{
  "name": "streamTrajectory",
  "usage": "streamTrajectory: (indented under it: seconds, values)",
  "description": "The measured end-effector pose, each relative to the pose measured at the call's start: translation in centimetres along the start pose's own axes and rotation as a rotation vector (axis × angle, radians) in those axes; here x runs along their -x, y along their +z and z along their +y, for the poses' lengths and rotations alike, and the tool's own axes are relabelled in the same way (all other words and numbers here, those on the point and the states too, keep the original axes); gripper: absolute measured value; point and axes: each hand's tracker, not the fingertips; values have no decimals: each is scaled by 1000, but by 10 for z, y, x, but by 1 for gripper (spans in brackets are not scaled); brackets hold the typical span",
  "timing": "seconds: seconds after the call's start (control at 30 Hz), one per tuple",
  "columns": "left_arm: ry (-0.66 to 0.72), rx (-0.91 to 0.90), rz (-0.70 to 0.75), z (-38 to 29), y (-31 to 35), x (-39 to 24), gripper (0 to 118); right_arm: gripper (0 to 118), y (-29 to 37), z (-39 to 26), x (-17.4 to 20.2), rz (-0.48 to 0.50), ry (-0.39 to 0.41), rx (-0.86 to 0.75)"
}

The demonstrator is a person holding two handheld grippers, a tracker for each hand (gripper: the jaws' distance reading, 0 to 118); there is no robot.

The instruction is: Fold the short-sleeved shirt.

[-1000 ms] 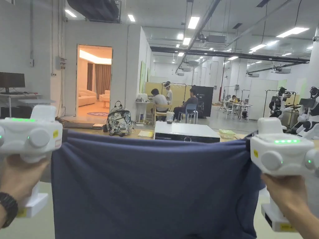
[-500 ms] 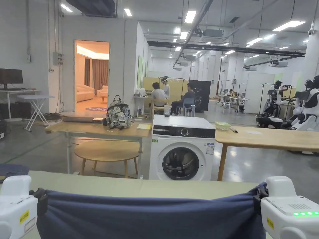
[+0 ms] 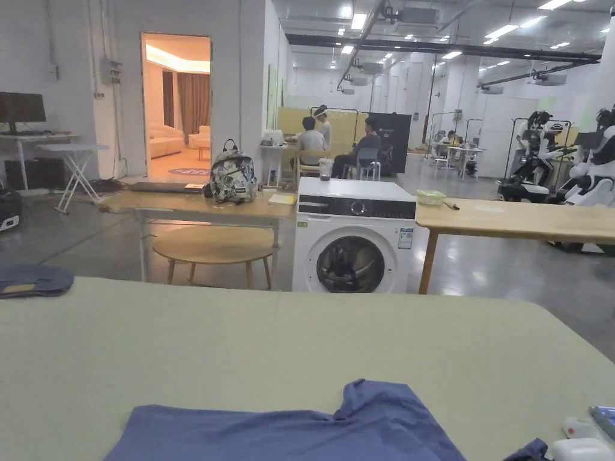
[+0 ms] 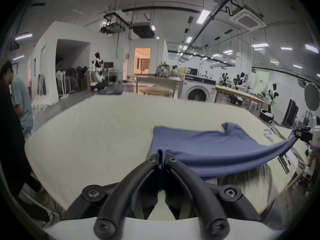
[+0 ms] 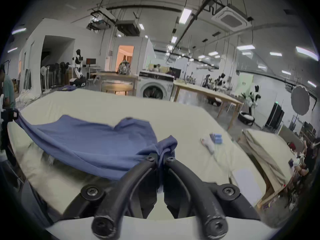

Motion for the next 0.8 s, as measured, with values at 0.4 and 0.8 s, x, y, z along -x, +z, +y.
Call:
streamTrajectory:
  seconds: [0.4, 0.8]
  values:
    - [-52, 244, 14, -94, -16, 17, 0, 3, -10, -105, 6, 38, -4, 300]
    - [-132, 418, 36, -121, -46, 17, 2, 12, -49, -147, 15, 66, 11, 449]
